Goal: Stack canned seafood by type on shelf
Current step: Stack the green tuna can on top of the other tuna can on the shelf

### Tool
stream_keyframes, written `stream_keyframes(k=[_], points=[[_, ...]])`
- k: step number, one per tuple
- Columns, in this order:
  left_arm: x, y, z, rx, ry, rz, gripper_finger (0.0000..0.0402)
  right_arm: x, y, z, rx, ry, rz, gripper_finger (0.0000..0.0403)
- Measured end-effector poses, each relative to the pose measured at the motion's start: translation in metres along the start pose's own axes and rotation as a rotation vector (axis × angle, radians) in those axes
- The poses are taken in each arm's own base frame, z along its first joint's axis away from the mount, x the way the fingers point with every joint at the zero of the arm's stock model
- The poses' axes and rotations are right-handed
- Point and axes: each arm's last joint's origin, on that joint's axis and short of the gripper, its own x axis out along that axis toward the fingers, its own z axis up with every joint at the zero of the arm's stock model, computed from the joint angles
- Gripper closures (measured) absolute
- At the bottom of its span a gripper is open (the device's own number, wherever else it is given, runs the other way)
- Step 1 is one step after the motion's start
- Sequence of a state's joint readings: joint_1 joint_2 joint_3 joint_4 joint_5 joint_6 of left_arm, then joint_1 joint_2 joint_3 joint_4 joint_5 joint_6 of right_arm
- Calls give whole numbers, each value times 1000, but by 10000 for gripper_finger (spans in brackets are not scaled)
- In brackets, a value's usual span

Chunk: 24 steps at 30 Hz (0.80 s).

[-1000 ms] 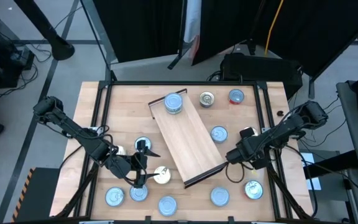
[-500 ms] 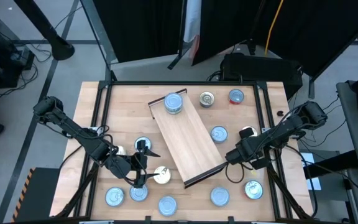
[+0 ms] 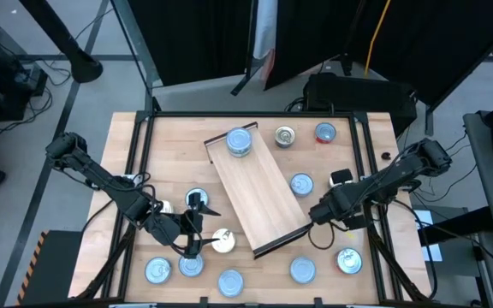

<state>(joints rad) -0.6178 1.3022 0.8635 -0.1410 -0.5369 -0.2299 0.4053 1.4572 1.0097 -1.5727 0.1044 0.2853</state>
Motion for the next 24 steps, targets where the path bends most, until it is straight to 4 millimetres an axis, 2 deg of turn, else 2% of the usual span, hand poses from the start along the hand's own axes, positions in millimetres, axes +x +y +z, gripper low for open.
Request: stream_keyframes(k=[5, 11, 17, 24], points=[[0, 1, 0, 10, -3, 21, 63, -39, -6, -2, 120, -177, 23, 283], [0, 1, 0, 12, -5, 31, 63, -94, -20, -14, 264, -479, -15, 283], [-1, 4, 4, 70, -40, 137, 63, -144, -33, -11, 367, -972, 7, 282], [-10, 8, 36, 180, -173, 384, 63, -195, -57, 1, 372, -1513, 7, 282]])
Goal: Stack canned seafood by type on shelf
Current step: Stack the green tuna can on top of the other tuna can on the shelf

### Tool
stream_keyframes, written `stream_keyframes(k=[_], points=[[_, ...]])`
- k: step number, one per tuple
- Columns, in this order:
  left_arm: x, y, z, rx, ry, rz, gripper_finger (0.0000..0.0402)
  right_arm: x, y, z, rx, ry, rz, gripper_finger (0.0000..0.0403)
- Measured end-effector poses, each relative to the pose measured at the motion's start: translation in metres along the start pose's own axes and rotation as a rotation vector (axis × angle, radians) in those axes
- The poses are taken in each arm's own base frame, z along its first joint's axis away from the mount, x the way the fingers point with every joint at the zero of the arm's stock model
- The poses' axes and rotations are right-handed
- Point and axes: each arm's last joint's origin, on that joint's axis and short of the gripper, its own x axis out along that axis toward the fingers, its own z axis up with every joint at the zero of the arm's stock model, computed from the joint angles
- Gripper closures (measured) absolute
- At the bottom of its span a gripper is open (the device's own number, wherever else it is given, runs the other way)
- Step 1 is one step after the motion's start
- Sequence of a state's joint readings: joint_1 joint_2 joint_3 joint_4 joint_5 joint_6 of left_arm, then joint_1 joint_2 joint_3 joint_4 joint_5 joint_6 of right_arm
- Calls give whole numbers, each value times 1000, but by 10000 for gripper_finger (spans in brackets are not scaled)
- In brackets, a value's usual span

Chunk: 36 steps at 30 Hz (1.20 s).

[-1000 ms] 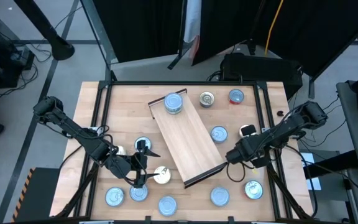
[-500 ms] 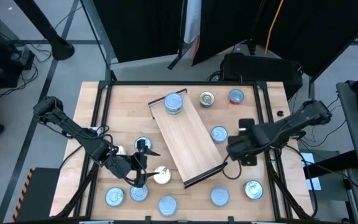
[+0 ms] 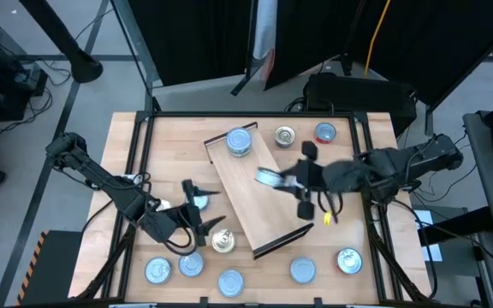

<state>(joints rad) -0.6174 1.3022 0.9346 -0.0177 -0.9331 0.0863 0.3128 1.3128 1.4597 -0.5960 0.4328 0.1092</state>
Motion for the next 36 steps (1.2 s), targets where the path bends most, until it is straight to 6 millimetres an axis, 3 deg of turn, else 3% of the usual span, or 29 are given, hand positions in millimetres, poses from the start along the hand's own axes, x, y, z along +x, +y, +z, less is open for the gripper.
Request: stream_keyframes(k=[5, 10, 15, 21, 25, 36], points=[[-3, 10, 21, 88, -37, 168, 63, 9, -27, 26, 20, -223, 40, 282], [-5, 21, 34, 182, -20, 344, 63, 15, -60, 36, 79, -319, 82, 282], [-6, 28, 47, 477, 8, 410, 63, 15, -81, 45, 156, -418, 175, 282], [-8, 34, 64, 971, -140, 381, 63, 7, -87, 59, 210, -572, 282, 282], [-5, 42, 73, 1315, -247, 453, 63, 5, -92, 63, 220, -624, 269, 282], [30, 94, 73, 1726, -132, 726, 63, 10, -95, 71, 289, -736, 295, 282]])
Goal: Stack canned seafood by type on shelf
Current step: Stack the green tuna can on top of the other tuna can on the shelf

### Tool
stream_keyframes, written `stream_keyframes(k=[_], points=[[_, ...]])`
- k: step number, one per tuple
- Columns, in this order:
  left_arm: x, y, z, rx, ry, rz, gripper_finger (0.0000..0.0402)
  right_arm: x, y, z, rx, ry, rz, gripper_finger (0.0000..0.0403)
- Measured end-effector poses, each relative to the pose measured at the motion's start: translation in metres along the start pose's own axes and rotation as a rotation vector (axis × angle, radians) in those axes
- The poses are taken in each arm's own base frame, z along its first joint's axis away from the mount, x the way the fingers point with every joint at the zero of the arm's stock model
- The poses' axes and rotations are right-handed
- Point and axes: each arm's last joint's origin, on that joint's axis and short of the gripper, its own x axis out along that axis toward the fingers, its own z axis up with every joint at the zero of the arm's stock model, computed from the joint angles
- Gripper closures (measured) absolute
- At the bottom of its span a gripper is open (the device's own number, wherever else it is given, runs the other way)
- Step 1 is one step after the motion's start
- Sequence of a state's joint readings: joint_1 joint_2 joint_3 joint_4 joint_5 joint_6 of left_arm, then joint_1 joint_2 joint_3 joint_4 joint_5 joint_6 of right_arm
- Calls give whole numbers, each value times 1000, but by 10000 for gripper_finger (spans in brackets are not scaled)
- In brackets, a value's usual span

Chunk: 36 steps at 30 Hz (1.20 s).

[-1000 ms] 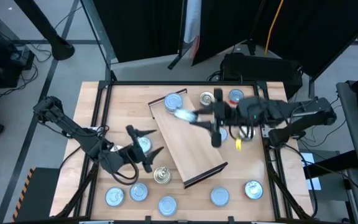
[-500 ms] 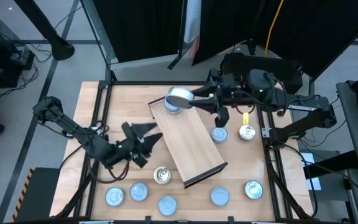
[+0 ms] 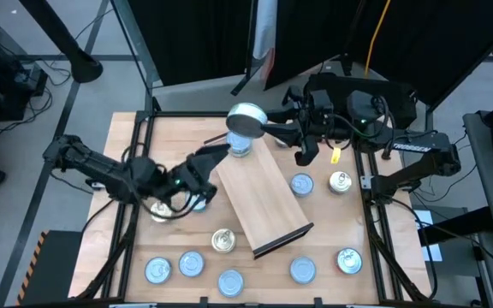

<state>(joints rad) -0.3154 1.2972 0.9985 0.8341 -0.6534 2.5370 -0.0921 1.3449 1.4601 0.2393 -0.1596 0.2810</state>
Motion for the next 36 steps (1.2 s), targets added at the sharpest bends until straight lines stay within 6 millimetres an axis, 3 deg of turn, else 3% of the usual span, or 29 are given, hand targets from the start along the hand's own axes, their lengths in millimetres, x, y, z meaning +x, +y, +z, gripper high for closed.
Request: stream_keyframes(k=[14, 36], points=[[23, -20, -14, 114, 39, 167, 63, 20, -10, -23, 46, 3, -4, 282], [25, -23, -18, 165, 80, 131, 63, 22, -10, -23, 118, -28, -18, 282]])
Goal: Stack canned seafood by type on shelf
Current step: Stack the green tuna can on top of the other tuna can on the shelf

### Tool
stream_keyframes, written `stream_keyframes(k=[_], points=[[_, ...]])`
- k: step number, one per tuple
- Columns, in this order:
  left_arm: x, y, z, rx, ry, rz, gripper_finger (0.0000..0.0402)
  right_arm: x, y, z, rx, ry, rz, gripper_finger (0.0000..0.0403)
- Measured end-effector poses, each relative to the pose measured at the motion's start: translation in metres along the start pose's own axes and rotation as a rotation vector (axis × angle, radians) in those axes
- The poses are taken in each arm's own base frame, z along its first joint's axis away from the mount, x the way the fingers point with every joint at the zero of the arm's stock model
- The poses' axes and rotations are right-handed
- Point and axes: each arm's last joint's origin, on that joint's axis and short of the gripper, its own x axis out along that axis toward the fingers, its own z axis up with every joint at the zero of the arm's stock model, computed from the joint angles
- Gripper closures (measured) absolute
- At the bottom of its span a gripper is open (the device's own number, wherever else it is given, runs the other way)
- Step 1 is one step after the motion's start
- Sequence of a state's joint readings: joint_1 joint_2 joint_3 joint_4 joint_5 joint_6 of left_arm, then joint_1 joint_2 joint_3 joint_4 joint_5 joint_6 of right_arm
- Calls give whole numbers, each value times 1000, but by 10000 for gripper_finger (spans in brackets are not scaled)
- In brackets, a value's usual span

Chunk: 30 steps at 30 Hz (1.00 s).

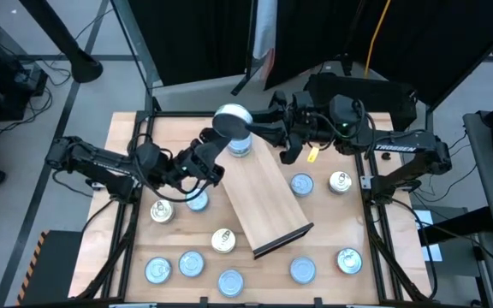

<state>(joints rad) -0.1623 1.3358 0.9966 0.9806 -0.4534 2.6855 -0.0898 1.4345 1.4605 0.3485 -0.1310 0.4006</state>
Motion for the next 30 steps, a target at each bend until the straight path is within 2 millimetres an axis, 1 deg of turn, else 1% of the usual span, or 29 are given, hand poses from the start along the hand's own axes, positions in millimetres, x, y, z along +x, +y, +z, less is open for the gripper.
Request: stream_keyframes(k=[8, 14, 16, 19, 26, 30], points=[[0, 1, 1, 18, -23, 55, 63, 1, -1, -3, 34, 10, -4, 282], [3, -4, -1, 30, -14, 49, 64, 4, -4, -9, 46, 39, -23, 282], [3, -5, -2, 31, -17, 54, 69, 6, -5, -13, 53, 51, -29, 282], [3, -5, -1, 11, -19, 54, 93, 6, -6, -14, 53, 60, -29, 280], [-2, -12, 6, -24, -42, 29, 186, 6, -8, -12, 32, 51, -30, 275], [-4, -14, 7, -29, -43, 20, 228, 5, -12, -11, 46, 54, -49, 274]])
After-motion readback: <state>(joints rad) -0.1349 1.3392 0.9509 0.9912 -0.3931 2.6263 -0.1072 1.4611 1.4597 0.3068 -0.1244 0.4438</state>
